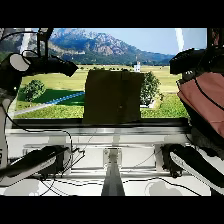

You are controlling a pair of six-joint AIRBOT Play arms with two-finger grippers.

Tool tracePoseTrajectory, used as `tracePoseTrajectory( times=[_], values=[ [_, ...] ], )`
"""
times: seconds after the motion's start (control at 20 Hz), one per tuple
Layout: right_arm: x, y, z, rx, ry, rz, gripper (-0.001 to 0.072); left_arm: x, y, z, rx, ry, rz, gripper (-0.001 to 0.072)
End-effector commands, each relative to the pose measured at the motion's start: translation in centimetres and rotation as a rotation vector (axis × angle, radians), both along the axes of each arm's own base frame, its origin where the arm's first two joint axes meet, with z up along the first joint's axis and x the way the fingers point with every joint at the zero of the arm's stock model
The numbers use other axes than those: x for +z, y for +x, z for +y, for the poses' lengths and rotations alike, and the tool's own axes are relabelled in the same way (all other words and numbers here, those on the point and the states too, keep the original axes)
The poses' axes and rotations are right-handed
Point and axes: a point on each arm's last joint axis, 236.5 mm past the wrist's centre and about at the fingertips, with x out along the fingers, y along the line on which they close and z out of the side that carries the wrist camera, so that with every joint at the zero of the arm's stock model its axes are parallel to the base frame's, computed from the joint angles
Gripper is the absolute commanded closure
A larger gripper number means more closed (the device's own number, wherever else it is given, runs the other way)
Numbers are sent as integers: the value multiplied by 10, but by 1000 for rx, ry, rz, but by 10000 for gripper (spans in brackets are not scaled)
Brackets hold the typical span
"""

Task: Fold the clothes and pants, and hang the long-sleeved shirts on hangers.

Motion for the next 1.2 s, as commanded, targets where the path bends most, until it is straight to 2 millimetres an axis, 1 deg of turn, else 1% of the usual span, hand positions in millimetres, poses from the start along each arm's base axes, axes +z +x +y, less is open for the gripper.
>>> tracePoseTrajectory(
  times=[0.0,0.5,0.55,0.65,0.75,0.85,0.9,0.95,1.0,1.05,1.1,1.15],
  values=[
    [0,0,0,1,0,0,660,1,0,0,1,0,-2,136],
    [0,0,0,1,0,-1,660,1,0,0,1,0,-2,136],
    [3,4,1,-1,5,-23,660,1,0,0,1,0,-2,136],
    [21,21,6,-9,41,-119,660,1,0,0,1,-1,-2,136],
    [34,32,7,-18,61,-187,660,1,0,0,7,-8,2,136],
    [34,32,8,-17,65,-190,660,2,0,-2,11,-22,5,135],
    [34,32,8,-17,63,-191,660,5,0,-6,30,-61,19,135],
    [33,34,2,-7,15,-204,660,5,0,-6,51,-83,33,135],
    [28,35,-13,8,-89,-211,660,4,0,-3,55,-69,33,135],
    [19,34,-36,4,-203,-183,660,-1,-1,2,50,-34,37,135],
    [5,29,-61,-33,-283,-116,661,-9,-9,7,31,10,69,135],
    [-14,18,-88,-85,-324,-10,661,-18,-18,12,16,46,113,139]
  ],
)
